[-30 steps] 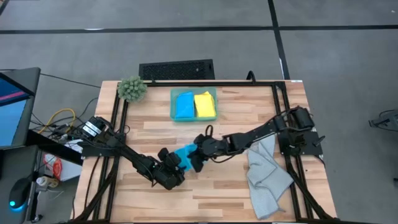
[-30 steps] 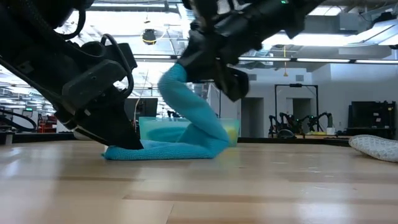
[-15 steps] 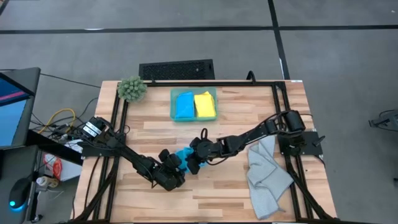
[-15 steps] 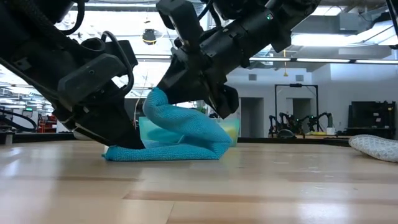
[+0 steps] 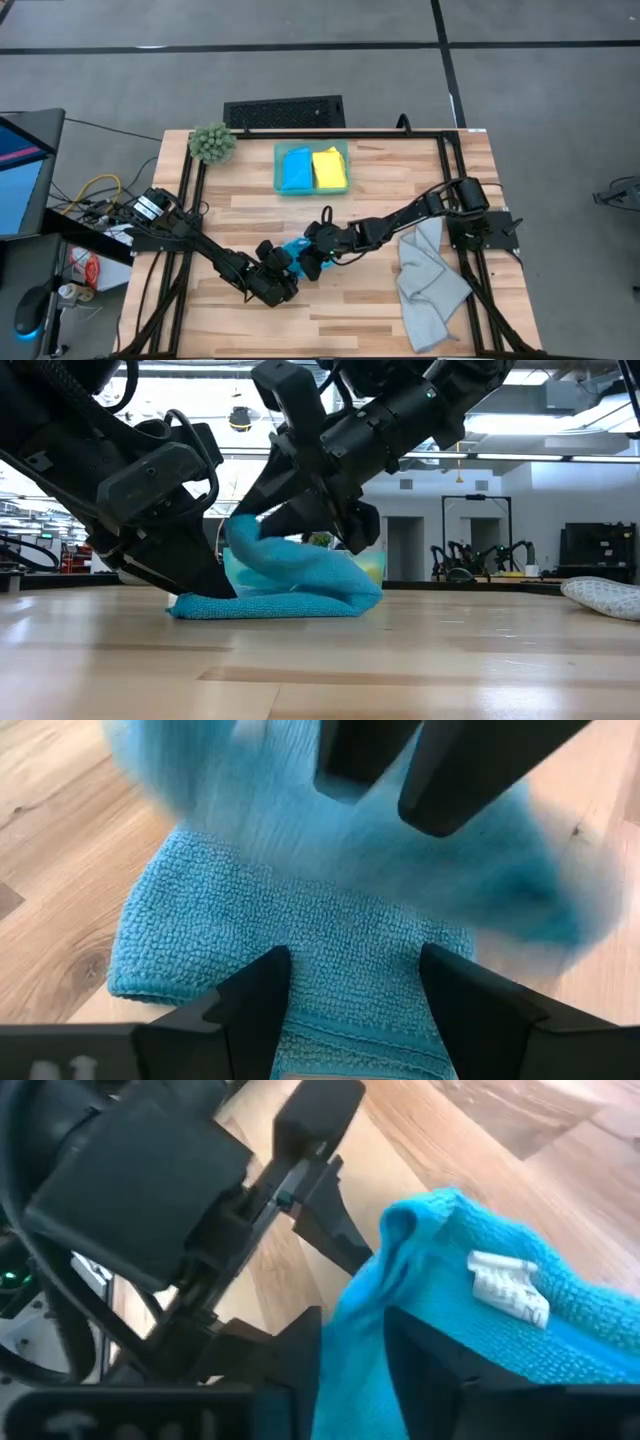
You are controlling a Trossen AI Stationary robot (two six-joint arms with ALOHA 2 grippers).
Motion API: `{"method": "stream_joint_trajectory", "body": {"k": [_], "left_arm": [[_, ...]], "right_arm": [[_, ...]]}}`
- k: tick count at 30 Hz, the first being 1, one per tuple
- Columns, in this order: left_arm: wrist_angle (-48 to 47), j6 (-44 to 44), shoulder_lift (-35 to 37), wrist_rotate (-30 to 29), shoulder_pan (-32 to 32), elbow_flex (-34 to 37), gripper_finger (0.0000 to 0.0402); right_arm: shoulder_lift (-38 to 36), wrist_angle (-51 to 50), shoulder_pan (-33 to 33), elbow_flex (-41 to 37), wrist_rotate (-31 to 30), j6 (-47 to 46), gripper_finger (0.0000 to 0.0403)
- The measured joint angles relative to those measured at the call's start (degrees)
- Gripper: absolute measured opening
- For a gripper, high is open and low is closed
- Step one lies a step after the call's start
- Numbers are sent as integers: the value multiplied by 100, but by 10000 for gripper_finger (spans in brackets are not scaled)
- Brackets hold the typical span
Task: Fold microfiber towels
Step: Fold the blue microfiber towel
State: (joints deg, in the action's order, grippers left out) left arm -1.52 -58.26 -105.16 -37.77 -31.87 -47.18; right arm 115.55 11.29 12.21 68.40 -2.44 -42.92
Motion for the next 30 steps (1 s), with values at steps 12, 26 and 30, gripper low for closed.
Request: {"method": "stream_joint_trajectory", "body": {"k": [12,26,30], "left_arm": [[0,-4,20,50,-119,0,222],[-1646,-1,52,499,-550,-1325,222],[-2212,291,53,-343,-758,-1970,222]], "right_arm": [[-524,-138,17,0,-96,489,217],[-901,36,763,-1124,-1880,614,208],[-901,1141,766,-1800,-2525,629,207]]}}
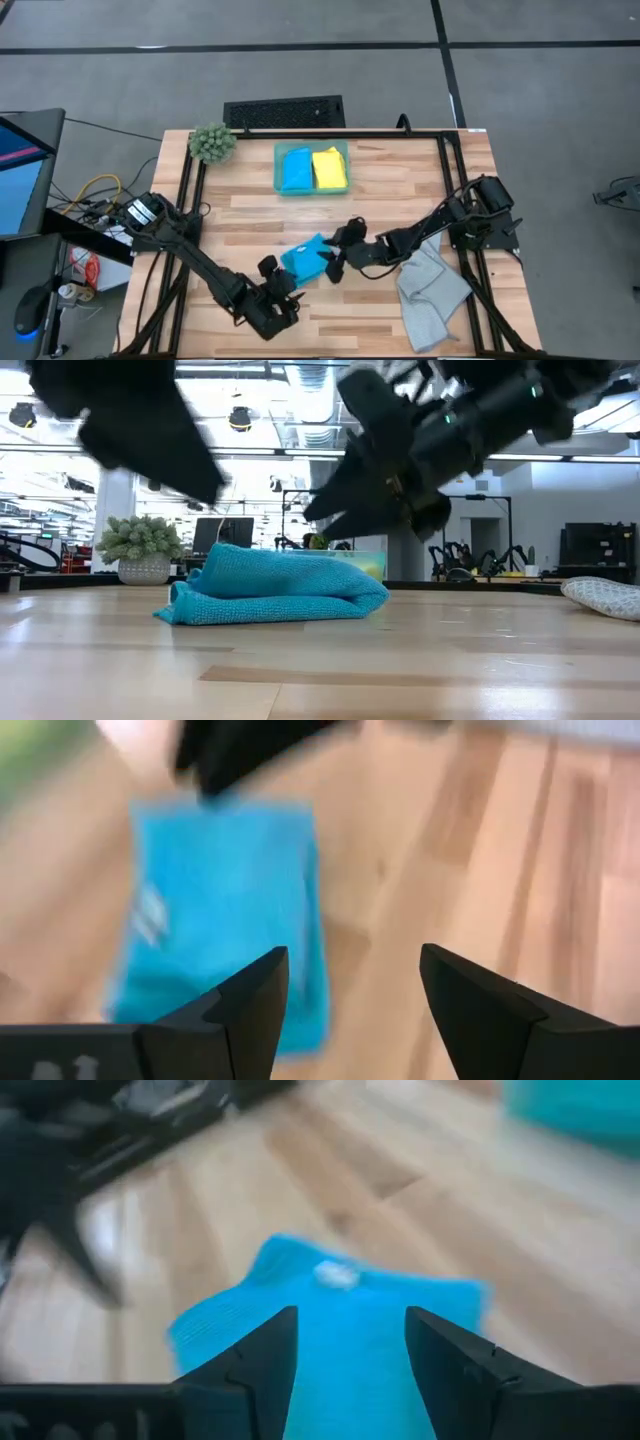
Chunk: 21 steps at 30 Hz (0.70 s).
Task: Fold microfiber towels
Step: Fold the blue microfiber towel
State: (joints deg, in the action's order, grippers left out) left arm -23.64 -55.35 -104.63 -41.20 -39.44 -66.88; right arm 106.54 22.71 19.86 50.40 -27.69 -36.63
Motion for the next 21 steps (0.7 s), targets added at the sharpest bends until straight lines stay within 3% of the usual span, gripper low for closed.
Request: {"method": "stream_joint_trajectory", "body": {"k": [5,7,15,21], "left_arm": [[-380,415,10,-2003,-184,-410,222],[-374,432,-44,-2343,-107,-375,222],[-49,388,-785,-1516,497,-108,222],[58,218,-1063,-851,429,-106,222]], "right_arm": [[72,793,-1,-474,-239,201,196],[72,778,4,-503,-238,206,190],[112,784,122,-569,-377,413,167],[849,1068,156,-492,-356,323,160]]}}
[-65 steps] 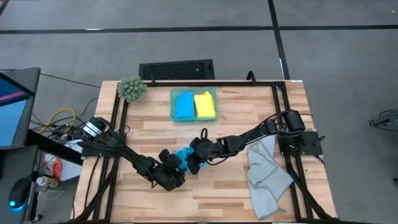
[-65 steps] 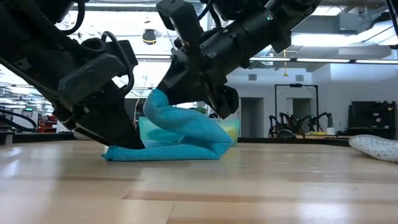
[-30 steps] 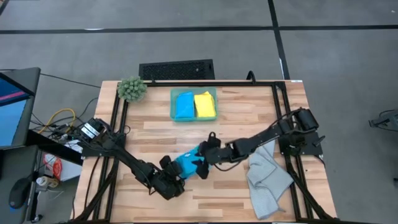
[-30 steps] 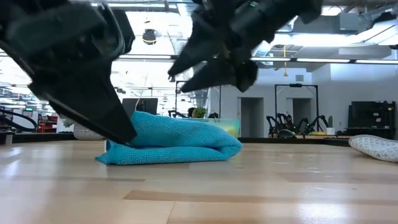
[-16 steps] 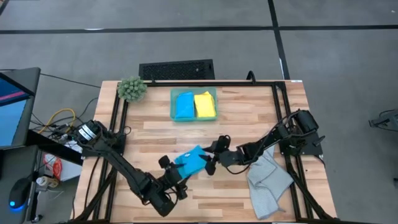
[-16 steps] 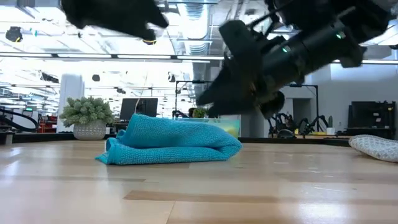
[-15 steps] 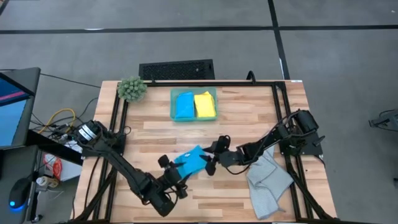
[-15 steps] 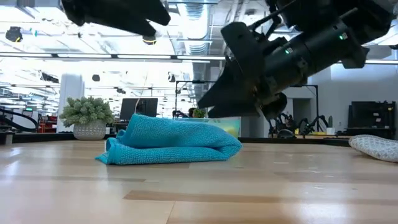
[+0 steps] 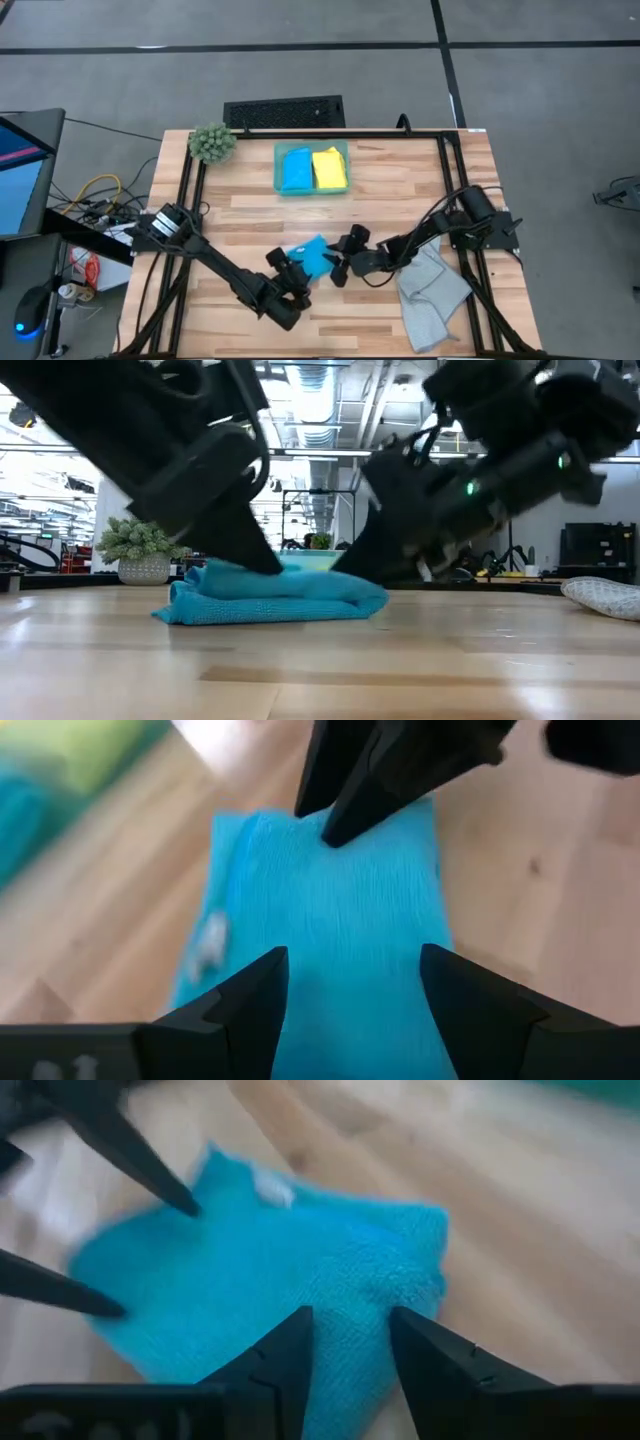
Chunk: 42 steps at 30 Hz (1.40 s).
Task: Fold microfiber towels
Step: Fold the blue microfiber towel, then put the blue microfiber towel into the bin
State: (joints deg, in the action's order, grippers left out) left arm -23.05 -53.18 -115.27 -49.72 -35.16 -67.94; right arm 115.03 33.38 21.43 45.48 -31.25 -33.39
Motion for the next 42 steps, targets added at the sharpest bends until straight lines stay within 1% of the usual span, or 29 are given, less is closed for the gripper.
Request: {"method": "stream_joint_trajectory", "body": {"k": [4,8,13,16,18,20,23,25,27,29,31,34,36,39,42], "left_arm": [[-92,-315,-24,163,-156,0,222],[-176,-460,-24,256,-284,0,222],[-331,-646,-24,269,-321,0,222],[-334,-604,-24,185,-362,-65,222],[-352,-415,-23,-38,-446,-244,222],[-386,-217,-19,-344,-544,-459,222],[-485,80,-19,-848,-686,-712,222],[-487,237,-13,-1260,-789,-750,222],[-487,141,-12,-1787,-845,-664,222],[-461,-209,-9,-2044,-833,-447,222],[-392,-546,-11,-2010,-733,-175,222],[50,-906,-11,-1792,-555,296,222],[488,-914,-11,-1528,-490,562,222],[1191,-710,-11,-973,-419,893,222],[1418,-626,-11,-583,-384,1009,222]], "right_arm": [[276,125,-2,45,33,-177,158],[220,60,30,38,63,-159,157],[-300,-97,22,1,162,329,160],[-660,18,7,26,-48,653,161],[-701,73,-39,16,-174,838,161],[-598,395,-103,14,-191,890,161],[-224,965,-181,17,-181,929,158],[119,1365,-217,14,-167,941,156],[397,1762,-248,19,-167,943,155],[636,1973,-266,52,-167,941,153],[836,1967,-254,134,-167,871,151],[1033,1966,-231,210,-169,697,148],[1126,2004,-228,252,-208,710,146],[1114,1963,-229,259,-178,735,144],[906,1715,-232,239,-85,830,143]]}}
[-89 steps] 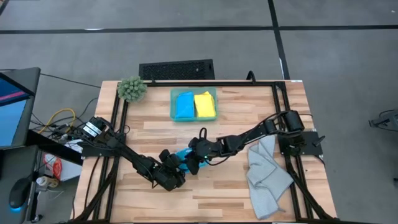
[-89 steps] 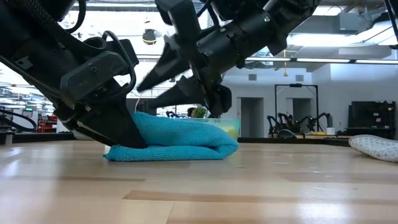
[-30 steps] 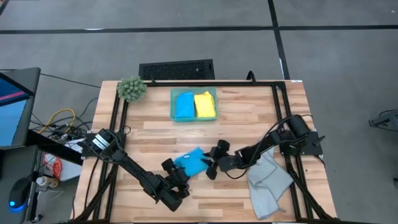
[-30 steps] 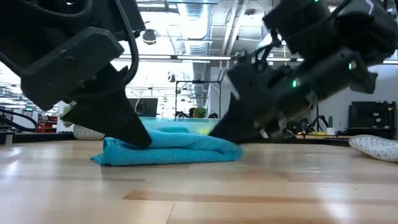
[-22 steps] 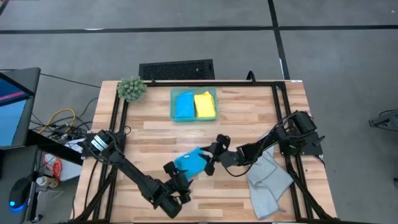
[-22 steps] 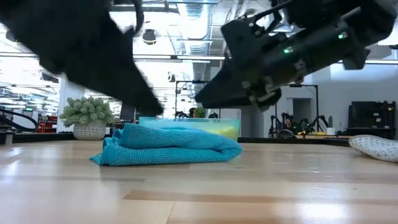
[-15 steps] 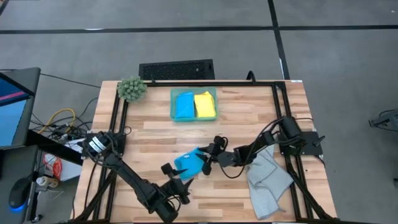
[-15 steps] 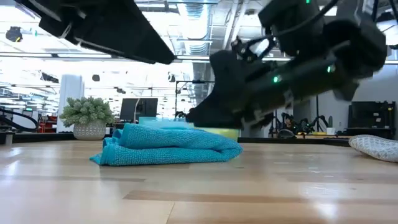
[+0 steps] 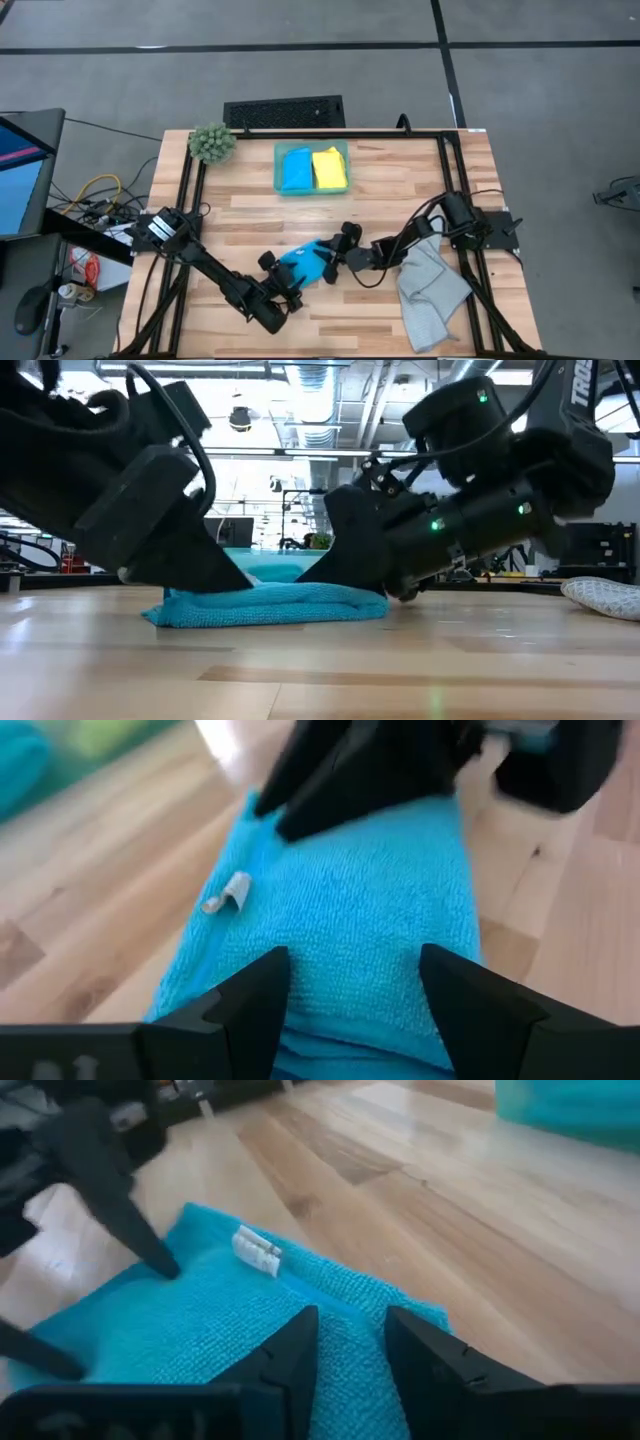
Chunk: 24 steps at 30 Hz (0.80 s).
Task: Fold microfiber towels
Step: Put the blue microfiber towel into the bin
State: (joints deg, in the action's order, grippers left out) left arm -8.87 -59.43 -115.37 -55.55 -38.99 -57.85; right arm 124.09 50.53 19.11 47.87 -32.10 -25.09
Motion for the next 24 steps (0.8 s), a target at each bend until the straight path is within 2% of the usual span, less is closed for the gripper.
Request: {"method": "stream_joint_trajectory", "body": {"k": [6,11,15,18,20,24], "left_arm": [[-46,-416,0,129,-29,77,222],[57,-955,0,175,-27,79,222],[318,-1068,0,260,-27,79,222],[438,-1076,0,276,-27,79,222],[463,-1078,0,280,-27,79,222],[488,-1082,0,280,-27,79,222]], "right_arm": [[-1039,-807,7,3,130,368,147],[-2117,-2613,39,3,894,-15,167],[-2845,-4308,160,3,958,-728,202],[-3157,-5213,138,3,977,-1357,234],[-3206,-5390,125,1,1004,-1577,253],[-2985,-4983,34,1,1256,-1699,278]]}}
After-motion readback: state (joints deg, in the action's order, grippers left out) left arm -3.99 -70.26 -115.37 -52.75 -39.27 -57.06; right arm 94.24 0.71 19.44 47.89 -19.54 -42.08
